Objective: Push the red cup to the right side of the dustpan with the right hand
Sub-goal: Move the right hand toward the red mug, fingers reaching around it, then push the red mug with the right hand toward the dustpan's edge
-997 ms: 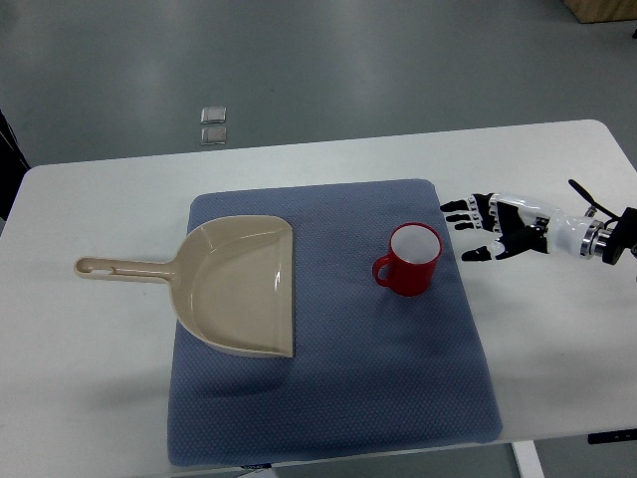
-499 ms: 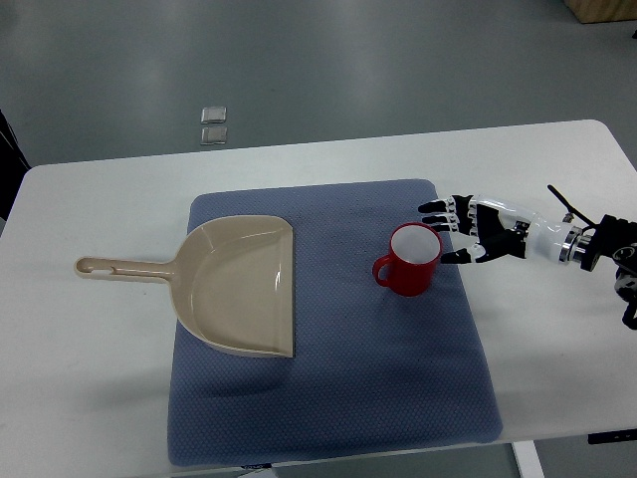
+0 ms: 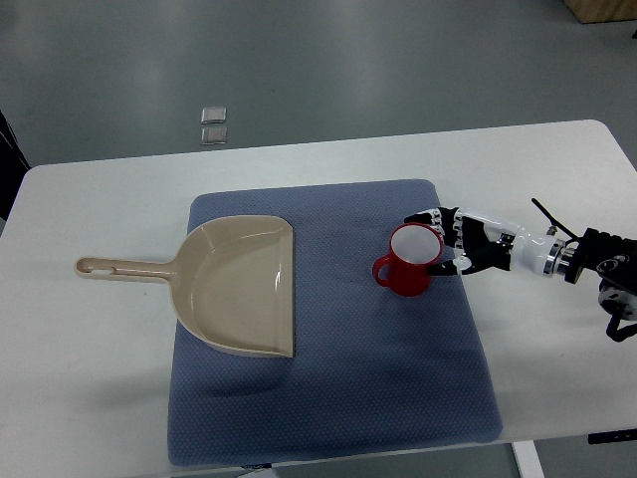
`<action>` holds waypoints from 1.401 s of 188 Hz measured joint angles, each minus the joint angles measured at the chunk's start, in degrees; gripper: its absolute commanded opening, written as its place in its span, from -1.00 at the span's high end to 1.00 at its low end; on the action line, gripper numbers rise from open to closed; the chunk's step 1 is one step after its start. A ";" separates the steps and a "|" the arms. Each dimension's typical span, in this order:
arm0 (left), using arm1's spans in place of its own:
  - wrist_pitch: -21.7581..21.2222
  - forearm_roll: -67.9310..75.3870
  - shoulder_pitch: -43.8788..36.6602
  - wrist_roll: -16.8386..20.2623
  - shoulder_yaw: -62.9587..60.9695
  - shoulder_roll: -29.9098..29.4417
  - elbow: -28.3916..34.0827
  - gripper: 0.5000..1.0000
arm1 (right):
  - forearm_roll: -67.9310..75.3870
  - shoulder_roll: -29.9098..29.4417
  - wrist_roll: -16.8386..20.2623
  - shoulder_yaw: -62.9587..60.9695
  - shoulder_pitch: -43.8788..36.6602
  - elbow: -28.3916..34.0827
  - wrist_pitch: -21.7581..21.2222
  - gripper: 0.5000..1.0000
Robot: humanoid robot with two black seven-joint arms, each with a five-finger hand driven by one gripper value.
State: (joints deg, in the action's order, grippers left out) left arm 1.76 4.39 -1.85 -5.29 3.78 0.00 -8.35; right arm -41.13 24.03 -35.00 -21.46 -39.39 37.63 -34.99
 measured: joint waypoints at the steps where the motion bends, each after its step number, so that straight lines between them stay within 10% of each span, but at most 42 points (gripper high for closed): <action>1: 0.00 0.00 0.00 0.00 0.00 0.00 0.00 -1.00 | 0.00 -0.03 0.00 -0.03 0.02 0.02 0.00 -0.71; 264: 0.00 0.00 0.00 0.00 0.00 0.00 0.00 -1.00 | -0.77 -7.29 0.00 -4.56 4.20 1.53 -0.01 -0.71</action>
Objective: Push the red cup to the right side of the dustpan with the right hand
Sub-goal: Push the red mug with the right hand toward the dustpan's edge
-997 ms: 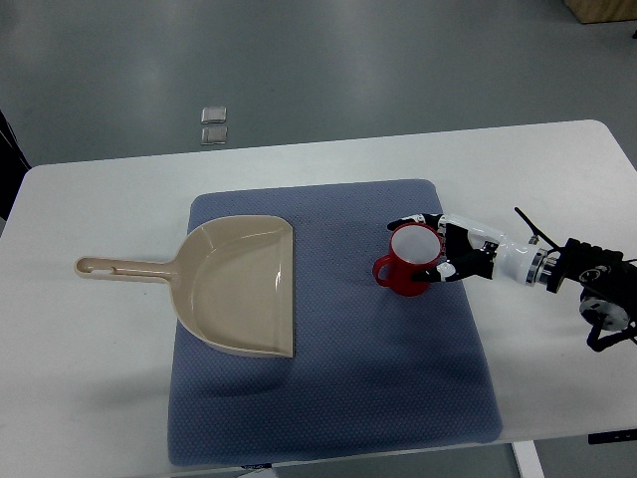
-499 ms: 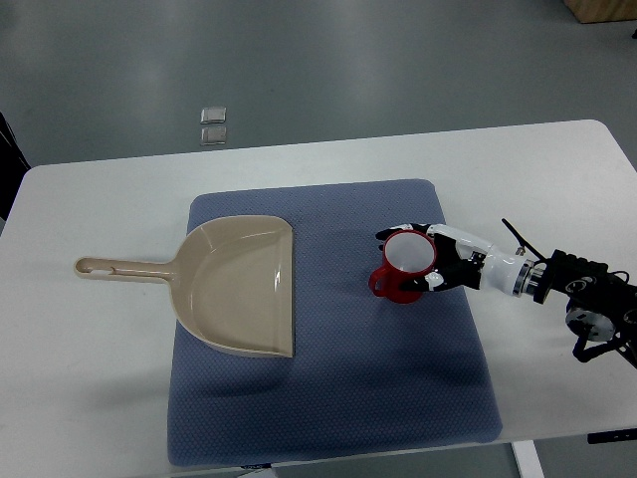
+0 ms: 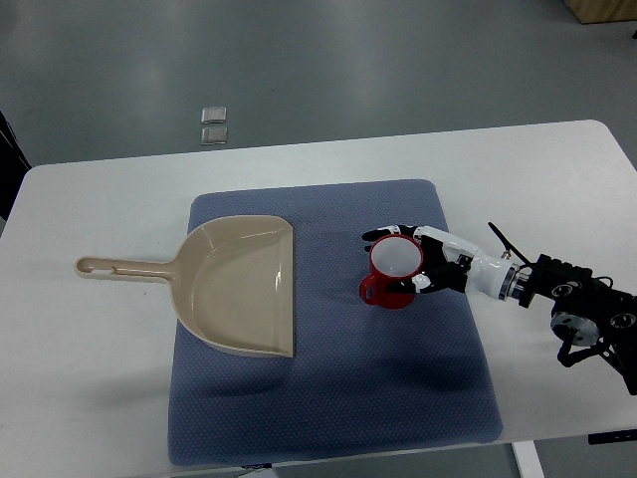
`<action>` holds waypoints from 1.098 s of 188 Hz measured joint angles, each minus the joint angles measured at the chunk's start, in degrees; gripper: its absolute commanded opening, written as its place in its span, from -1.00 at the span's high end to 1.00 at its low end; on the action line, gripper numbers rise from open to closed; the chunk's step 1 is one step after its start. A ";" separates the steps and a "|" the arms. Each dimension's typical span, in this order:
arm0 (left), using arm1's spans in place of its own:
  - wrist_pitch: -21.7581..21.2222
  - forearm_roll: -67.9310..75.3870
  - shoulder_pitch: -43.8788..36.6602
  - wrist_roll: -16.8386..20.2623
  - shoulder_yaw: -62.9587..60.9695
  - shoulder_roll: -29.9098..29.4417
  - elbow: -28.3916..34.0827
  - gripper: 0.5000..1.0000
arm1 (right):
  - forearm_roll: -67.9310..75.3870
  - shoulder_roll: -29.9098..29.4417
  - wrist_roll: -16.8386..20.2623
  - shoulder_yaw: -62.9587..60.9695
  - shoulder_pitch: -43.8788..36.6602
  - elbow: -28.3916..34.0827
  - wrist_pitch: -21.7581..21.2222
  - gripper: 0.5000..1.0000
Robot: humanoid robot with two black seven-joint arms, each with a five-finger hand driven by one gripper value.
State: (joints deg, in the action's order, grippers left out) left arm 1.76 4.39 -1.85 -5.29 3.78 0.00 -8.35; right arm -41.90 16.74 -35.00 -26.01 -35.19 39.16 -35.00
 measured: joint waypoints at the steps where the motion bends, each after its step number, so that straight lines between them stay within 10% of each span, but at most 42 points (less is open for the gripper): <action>1: 0.00 0.00 0.00 0.00 0.00 0.00 0.00 -1.00 | 0.00 -0.01 0.00 0.00 0.01 0.00 0.00 -0.71; 207: 0.01 0.00 0.00 -0.02 0.00 0.00 0.00 -1.00 | -4.02 -5.23 0.00 0.21 2.71 3.89 4.04 -0.71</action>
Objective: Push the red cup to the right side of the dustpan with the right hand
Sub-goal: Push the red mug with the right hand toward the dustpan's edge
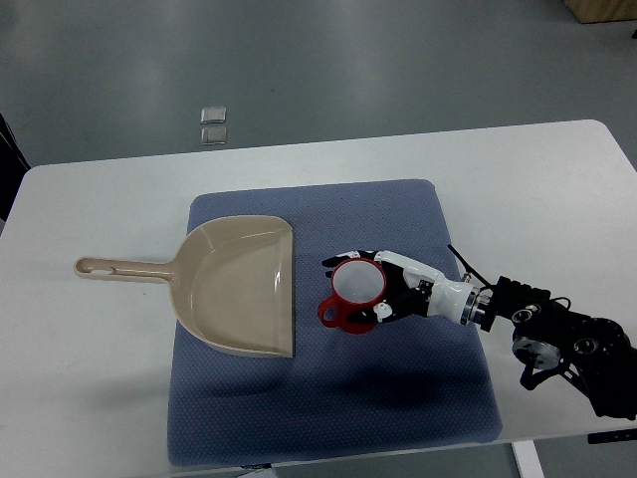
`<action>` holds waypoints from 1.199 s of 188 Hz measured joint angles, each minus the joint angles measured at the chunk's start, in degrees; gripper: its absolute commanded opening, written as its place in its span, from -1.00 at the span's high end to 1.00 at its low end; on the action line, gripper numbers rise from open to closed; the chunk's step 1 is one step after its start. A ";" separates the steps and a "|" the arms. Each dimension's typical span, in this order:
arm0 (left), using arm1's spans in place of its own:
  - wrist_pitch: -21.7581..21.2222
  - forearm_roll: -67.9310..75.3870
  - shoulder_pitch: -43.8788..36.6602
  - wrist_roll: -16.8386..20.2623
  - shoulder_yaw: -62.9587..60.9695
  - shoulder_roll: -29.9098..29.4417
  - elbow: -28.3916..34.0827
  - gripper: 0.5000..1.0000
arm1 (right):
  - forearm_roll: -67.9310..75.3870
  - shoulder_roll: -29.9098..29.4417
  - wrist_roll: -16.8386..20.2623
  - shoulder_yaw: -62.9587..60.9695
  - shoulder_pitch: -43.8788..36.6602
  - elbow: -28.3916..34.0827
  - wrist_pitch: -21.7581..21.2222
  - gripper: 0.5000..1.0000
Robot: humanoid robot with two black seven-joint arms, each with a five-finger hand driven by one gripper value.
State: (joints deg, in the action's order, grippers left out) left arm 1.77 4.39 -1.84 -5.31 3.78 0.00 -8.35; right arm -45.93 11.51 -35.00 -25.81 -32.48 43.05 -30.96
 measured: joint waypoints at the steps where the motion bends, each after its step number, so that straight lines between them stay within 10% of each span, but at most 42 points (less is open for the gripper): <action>1: 0.00 0.00 0.00 0.00 0.00 0.00 0.00 -1.00 | -0.02 -0.02 0.00 0.00 0.01 0.00 0.00 -0.71; 226: -0.01 0.00 -0.01 0.02 0.00 0.00 0.00 -1.00 | -2.13 -4.04 0.00 -0.12 0.05 1.16 1.69 -0.71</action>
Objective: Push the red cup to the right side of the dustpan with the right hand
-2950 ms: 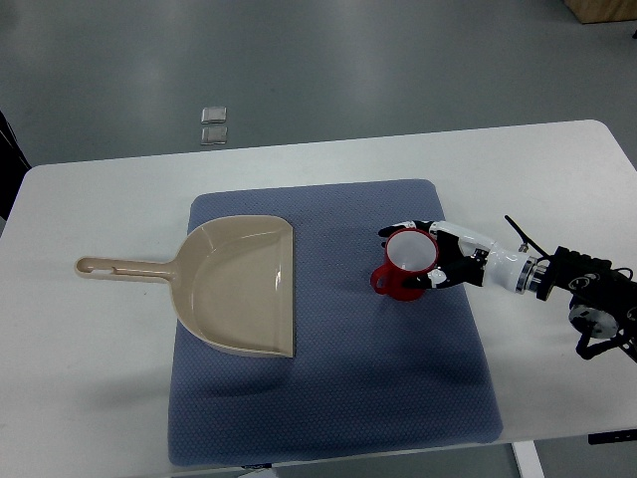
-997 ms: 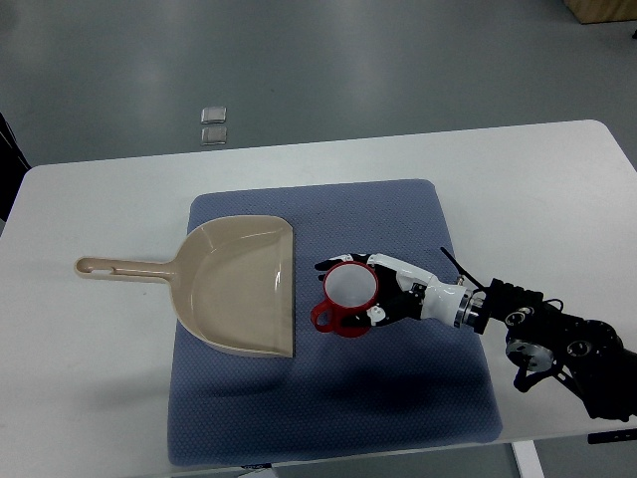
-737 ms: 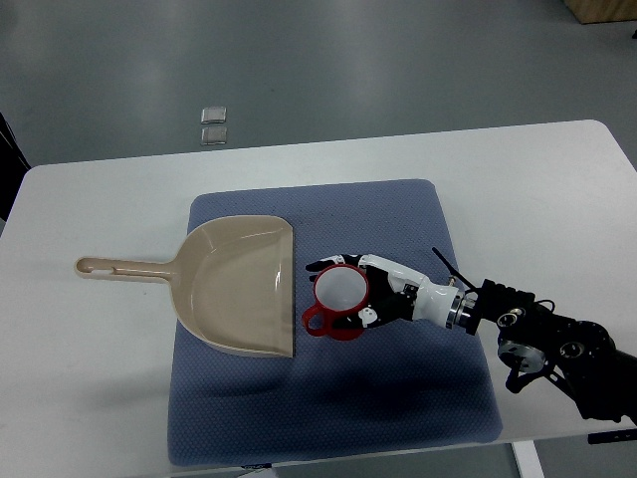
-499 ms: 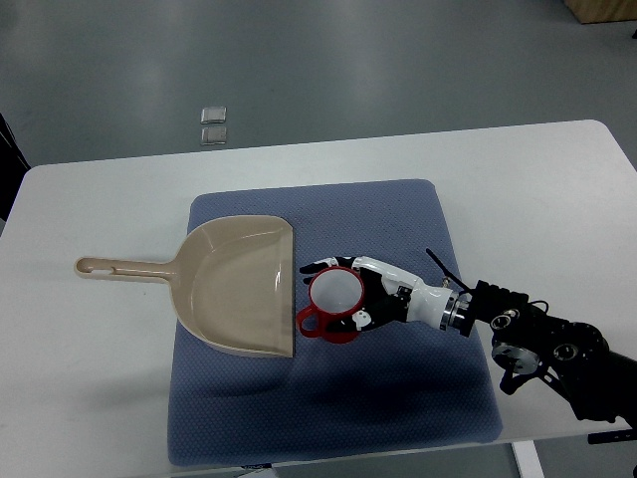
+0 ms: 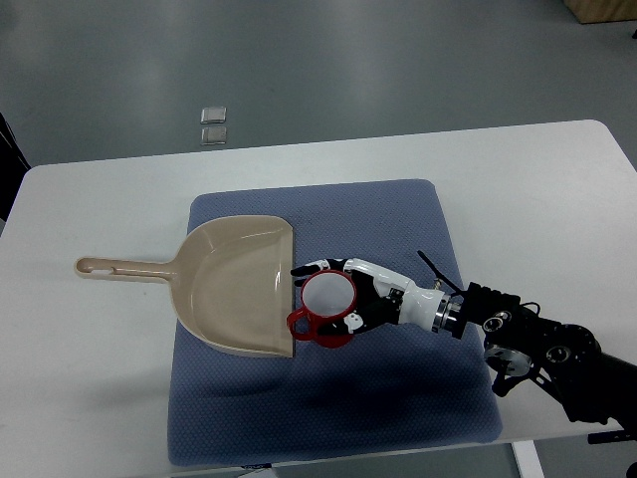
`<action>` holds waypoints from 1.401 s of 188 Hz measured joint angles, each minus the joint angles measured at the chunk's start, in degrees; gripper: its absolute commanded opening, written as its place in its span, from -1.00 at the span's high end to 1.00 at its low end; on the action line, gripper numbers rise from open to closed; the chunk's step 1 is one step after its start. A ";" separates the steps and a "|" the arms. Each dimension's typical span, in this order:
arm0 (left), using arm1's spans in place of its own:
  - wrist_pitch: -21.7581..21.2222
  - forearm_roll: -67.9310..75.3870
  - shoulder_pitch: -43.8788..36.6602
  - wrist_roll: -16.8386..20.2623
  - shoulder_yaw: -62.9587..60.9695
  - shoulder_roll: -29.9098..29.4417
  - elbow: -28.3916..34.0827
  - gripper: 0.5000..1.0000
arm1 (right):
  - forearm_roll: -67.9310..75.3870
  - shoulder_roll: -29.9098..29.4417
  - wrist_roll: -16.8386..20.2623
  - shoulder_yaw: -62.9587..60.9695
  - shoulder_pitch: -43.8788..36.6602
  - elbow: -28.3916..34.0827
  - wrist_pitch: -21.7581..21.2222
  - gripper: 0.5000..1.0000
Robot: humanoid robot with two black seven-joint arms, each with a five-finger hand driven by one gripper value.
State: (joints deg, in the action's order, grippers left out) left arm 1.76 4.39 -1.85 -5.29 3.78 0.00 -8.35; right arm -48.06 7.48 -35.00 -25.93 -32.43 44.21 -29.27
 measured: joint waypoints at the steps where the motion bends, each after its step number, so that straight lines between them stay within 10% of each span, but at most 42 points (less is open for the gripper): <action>1: 0.00 0.00 0.00 0.00 0.00 0.00 0.00 -1.00 | -0.01 0.00 0.00 0.00 0.00 0.00 0.00 -0.71; 264: 0.00 0.00 0.01 -0.01 0.00 0.00 0.00 -1.00 | -1.22 4.30 0.00 -4.39 -0.70 1.98 -4.11 -0.71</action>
State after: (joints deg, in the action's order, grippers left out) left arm 1.76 4.39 -1.84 -5.30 3.78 0.00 -8.35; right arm -49.28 11.77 -35.00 -30.32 -33.13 46.19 -33.37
